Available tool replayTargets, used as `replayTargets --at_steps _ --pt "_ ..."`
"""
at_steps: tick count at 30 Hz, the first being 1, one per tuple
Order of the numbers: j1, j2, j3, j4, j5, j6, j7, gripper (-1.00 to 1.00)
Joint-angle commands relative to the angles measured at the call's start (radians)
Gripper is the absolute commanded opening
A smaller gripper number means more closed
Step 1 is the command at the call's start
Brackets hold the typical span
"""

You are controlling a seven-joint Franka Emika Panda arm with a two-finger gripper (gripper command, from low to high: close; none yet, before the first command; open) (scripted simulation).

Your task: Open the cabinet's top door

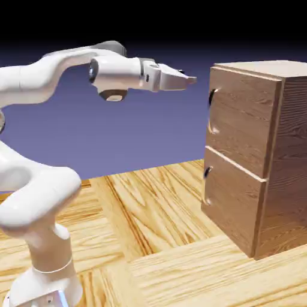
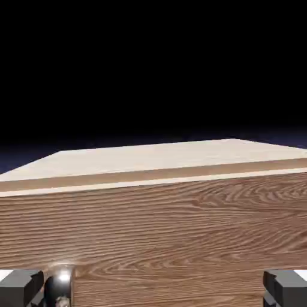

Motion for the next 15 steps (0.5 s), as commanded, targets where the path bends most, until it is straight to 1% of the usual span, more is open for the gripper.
replayTargets --at_steps 1,15 --pt "-0.019 -0.012 0.021 0.009 0.044 -0.002 -0.023 0.0" --pt "-0.283 -0.182 0.321 0.135 0.653 -0.034 -0.344 0.0"
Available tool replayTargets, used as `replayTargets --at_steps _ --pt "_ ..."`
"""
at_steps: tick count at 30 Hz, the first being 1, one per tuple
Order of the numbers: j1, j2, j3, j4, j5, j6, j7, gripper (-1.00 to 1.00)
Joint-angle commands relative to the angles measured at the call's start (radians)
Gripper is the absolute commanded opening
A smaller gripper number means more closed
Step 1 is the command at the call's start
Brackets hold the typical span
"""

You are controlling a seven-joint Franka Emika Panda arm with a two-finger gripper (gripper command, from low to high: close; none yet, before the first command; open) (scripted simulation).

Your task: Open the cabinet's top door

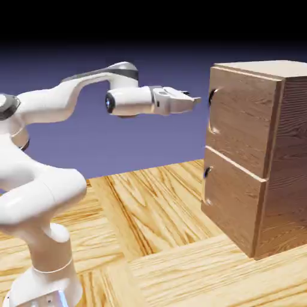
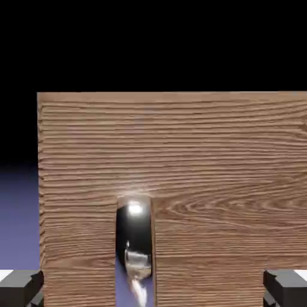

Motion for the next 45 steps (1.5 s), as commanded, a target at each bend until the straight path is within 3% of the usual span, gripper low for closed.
replayTargets --at_steps 1,10,11,30,45 --pt "-0.019 -0.012 0.021 0.009 0.044 -0.002 -0.023 0.0" --pt "-0.223 -0.032 0.115 0.169 0.157 -0.025 -0.066 0.0" --pt "-0.223 -0.032 0.115 0.169 0.157 -0.025 -0.066 -1.0" --pt "0.122 -0.008 -0.176 -0.437 0.051 -0.77 -0.228 -1.0" --pt "0.016 0.109 -0.497 -0.633 -0.315 -1.422 -0.373 -1.0"
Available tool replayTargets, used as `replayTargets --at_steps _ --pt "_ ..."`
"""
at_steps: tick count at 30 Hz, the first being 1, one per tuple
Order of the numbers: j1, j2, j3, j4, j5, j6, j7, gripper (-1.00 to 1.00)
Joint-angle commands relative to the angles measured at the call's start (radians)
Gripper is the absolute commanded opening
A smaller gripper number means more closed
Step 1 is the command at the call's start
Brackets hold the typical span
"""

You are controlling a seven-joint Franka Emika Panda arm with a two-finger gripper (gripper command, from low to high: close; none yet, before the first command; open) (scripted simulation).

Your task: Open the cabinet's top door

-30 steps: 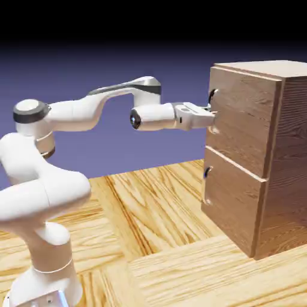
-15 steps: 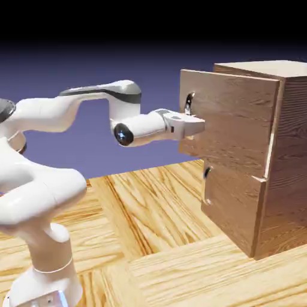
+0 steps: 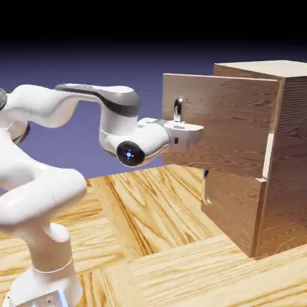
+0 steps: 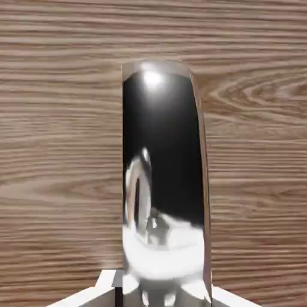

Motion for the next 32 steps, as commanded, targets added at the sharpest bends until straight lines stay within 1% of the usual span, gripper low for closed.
replayTargets --at_steps 1,5,9,15,23,32 --pt "-0.021 0.017 -0.019 0.0 -0.032 -0.042 -0.015 -1.0" --pt "-0.119 0.105 -0.085 0.02 -0.176 -0.216 -0.089 -1.0" --pt "-0.235 0.231 -0.129 0.078 -0.347 -0.38 -0.189 -1.0" --pt "-0.385 0.445 -0.137 0.216 -0.602 -0.537 -0.346 -1.0" --pt "-0.505 0.735 -0.094 0.437 -0.893 -0.608 -0.491 -1.0" --pt "-0.544 1.061 -0.035 0.699 -1.155 -0.611 -0.531 -1.0"
